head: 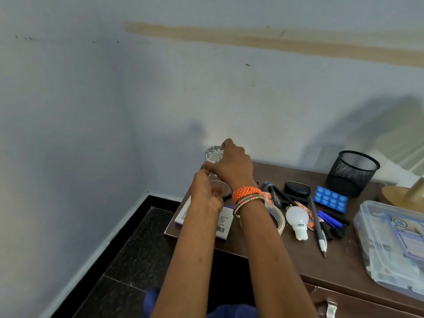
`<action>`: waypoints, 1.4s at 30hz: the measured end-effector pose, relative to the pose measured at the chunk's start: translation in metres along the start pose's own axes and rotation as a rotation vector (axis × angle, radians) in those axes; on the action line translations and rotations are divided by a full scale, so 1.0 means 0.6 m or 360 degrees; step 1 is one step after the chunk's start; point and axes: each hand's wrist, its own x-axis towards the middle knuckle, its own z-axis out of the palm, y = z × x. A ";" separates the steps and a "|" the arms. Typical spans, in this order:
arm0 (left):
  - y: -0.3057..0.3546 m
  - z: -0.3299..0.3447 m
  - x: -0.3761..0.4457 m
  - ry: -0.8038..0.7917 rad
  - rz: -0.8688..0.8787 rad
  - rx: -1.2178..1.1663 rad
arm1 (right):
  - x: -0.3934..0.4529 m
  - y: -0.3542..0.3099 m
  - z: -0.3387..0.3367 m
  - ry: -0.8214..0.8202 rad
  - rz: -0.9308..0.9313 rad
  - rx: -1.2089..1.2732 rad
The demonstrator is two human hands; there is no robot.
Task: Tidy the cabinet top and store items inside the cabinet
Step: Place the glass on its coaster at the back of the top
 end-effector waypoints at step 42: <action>-0.006 0.002 0.002 -0.0126 0.1710 0.1464 | -0.019 0.030 -0.101 -0.0432 0.0161 0.0924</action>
